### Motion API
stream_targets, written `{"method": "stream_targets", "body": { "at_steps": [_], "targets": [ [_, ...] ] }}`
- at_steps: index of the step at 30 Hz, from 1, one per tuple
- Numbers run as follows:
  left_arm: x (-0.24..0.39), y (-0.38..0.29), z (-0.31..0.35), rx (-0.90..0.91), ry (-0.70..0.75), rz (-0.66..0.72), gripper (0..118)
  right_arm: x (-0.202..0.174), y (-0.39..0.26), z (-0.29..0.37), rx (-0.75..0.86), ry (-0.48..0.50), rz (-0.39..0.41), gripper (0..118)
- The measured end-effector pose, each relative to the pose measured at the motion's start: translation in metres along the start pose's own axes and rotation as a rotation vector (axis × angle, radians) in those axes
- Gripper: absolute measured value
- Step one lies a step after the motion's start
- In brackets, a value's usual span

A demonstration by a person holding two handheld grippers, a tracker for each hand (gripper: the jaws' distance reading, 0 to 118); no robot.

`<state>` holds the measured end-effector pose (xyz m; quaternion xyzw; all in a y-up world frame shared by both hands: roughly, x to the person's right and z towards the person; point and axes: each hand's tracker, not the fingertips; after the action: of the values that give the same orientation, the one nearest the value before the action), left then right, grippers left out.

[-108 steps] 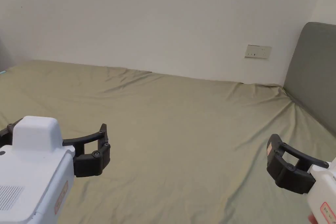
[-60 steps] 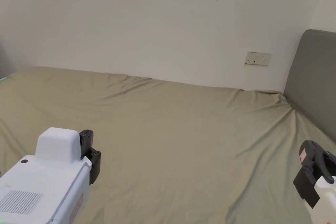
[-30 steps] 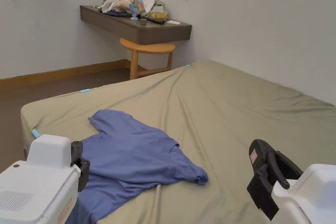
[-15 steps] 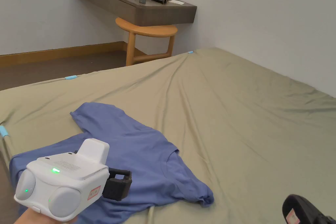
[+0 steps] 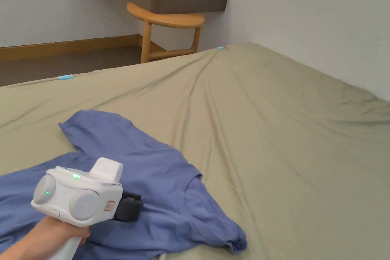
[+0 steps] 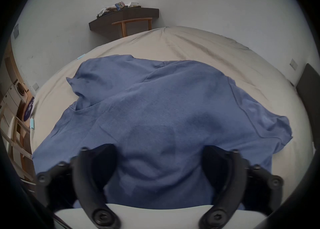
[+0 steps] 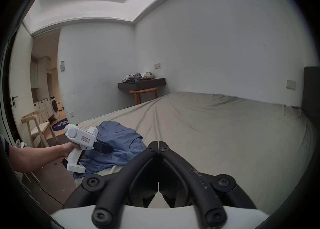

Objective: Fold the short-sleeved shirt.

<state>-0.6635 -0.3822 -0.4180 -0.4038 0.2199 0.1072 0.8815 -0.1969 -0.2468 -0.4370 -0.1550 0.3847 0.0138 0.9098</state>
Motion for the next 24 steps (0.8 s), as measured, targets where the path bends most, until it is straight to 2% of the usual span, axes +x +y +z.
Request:
{"method": "stream_targets", "body": {
  "at_steps": [2, 3, 4, 5, 7, 13, 15, 17, 22, 24],
  "targets": [
    [0.002, -0.002, 0.009, 0.046, -0.022, 0.003, 14, 0.004, -0.005, 0.001, -0.012, -0.006, -0.031, 0],
    [0.005, 0.0, 0.014, 0.064, -0.022, 0.014, 14, 0.004, -0.008, 0.003, -0.016, -0.013, -0.038, 0],
    [0.008, 0.001, 0.015, 0.066, 0.01, 0.017, 5, 0.005, -0.01, 0.004, -0.022, -0.021, -0.043, 0],
    [0.012, 0.002, 0.019, 0.059, 0.037, 0.019, 4, 0.006, -0.012, 0.006, -0.029, -0.03, -0.047, 0],
    [0.009, 0.004, 0.022, 0.034, -0.002, 0.064, 4, 0.008, -0.014, 0.011, -0.036, -0.043, -0.059, 0],
    [-0.015, 0.021, 0.081, 0.209, -0.134, 0.386, 4, 0.021, -0.009, 0.037, -0.019, -0.088, -0.074, 0],
    [-0.009, 0.03, 0.105, 0.256, -0.14, 0.376, 4, 0.025, -0.006, 0.047, 0.002, -0.102, -0.079, 0],
    [0.008, 0.038, 0.127, 0.303, -0.159, 0.298, 4, 0.028, -0.002, 0.06, 0.034, -0.115, -0.093, 0],
    [0.083, 0.061, 0.157, 0.366, -0.251, 0.152, 4, 0.037, 0.001, 0.107, 0.105, -0.165, -0.124, 0],
    [0.125, 0.067, 0.164, 0.387, -0.326, 0.133, 4, 0.042, 0.002, 0.134, 0.128, -0.193, -0.121, 0]
  ]
}}
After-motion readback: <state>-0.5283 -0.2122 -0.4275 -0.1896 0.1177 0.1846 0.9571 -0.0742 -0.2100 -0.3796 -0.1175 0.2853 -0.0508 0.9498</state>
